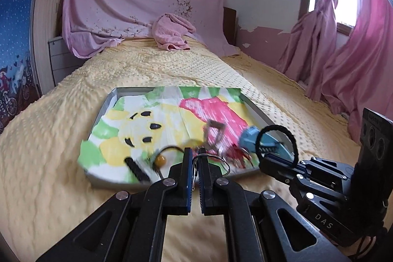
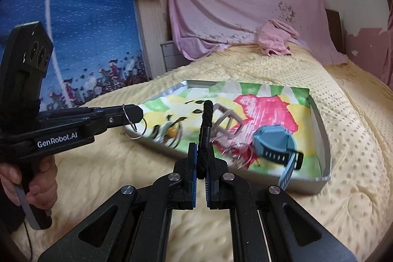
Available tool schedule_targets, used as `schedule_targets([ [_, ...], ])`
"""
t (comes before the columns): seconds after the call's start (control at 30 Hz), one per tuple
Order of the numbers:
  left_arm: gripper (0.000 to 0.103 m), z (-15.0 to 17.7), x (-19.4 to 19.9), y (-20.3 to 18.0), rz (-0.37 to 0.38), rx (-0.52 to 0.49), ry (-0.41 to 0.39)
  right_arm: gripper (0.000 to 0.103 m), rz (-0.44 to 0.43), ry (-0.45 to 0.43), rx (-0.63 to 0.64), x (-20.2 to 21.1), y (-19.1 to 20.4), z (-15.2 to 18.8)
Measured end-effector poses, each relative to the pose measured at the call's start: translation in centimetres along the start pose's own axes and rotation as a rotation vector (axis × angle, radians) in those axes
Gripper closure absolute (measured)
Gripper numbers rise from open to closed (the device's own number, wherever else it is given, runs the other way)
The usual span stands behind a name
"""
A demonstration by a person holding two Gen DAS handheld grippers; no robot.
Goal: Organize jewelry
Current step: 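Carry the small rings and black hair tie over the tray with both grippers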
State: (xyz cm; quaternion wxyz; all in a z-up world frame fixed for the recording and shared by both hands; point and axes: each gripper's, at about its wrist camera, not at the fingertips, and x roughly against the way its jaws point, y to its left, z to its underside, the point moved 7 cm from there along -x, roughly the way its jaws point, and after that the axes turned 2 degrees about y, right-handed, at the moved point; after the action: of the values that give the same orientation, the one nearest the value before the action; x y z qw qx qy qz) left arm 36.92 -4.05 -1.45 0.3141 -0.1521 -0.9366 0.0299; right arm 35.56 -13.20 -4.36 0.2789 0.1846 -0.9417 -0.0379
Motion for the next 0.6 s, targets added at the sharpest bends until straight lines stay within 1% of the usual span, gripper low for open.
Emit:
schedule_targets([
  [0.07,0.098,-0.3,-1.0,0.6,0.004,0.024,0.008,0.098,0.017,0.021,-0.020,-1.2,-0.6,-0.6],
  [0.17,0.098,-0.6,-2.8,1.5,-0.009,0.042,0.034,0.098,0.033,0.053,-0.048,-3.0,-1.3,-0.9],
  [0.3,0.098,-0.1,-4.8,2.4,-0.057,0.060,0.091,0.098,0.035,0.100,-0.053,-4.8,-1.4,-0.5],
  [0.43,0.098,0.7,-5.4,2.7,-0.098,0.045,0.130,0.098,0.043,0.150,-0.041,-6.2,-1.1,0.1],
  [0.53,0.098,1.2,-5.4,2.9,-0.106,0.057,0.150,0.097,0.047,0.158,-0.040,-6.3,-1.0,0.2],
  [0.6,0.098,1.3,-5.3,3.0,-0.111,0.066,0.149,0.097,0.051,0.167,-0.043,-6.4,-1.1,0.3],
])
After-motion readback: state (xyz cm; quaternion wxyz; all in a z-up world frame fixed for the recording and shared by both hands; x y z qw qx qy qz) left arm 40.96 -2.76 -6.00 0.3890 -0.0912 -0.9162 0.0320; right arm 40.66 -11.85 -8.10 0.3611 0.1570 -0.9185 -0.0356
